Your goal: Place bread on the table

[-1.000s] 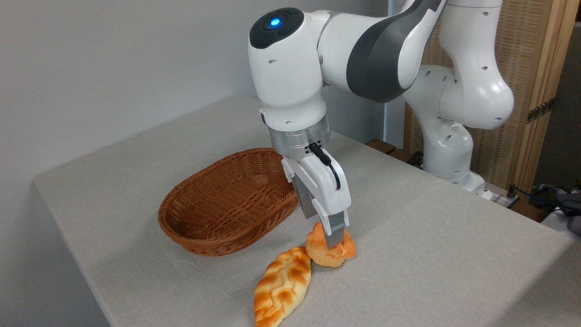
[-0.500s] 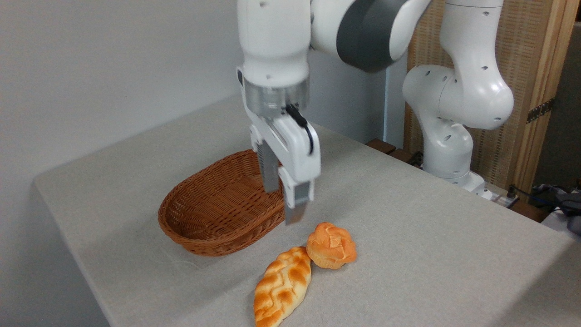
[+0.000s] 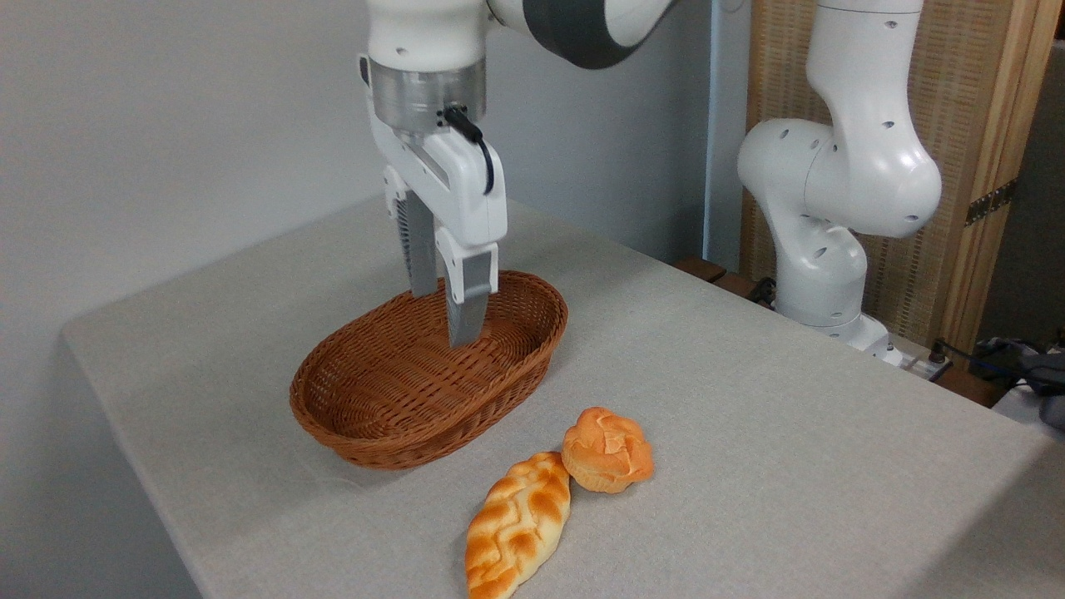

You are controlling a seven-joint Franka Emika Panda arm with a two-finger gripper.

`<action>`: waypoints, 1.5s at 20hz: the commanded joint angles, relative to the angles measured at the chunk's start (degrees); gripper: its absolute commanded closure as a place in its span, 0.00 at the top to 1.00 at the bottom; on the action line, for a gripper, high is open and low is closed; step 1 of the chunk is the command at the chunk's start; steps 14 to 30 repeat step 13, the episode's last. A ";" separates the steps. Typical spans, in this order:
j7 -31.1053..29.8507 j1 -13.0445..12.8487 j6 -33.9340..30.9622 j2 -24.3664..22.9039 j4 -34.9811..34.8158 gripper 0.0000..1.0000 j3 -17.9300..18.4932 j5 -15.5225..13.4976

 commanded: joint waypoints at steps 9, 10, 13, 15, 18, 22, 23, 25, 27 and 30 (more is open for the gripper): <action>-17.01 0.01 -1.30 0.13 2.97 1.00 -6.57 8.00; -17.36 0.01 -1.30 0.13 3.41 1.00 -6.39 7.92; -17.28 0.10 -1.48 0.13 3.68 1.00 -5.86 7.66; -17.28 0.10 -1.48 0.13 3.68 1.00 -5.86 7.66; -17.28 0.10 -1.48 0.13 3.68 1.00 -5.86 7.66; -17.28 0.10 -1.48 0.13 3.68 1.00 -5.86 7.66; -17.28 0.10 -1.48 0.13 3.68 1.00 -5.86 7.66; -17.28 0.10 -1.48 0.13 3.68 1.00 -5.86 7.66; -17.28 0.10 -1.48 0.13 3.68 1.00 -5.86 7.66; -17.28 0.10 -1.48 0.13 3.68 1.00 -5.86 7.66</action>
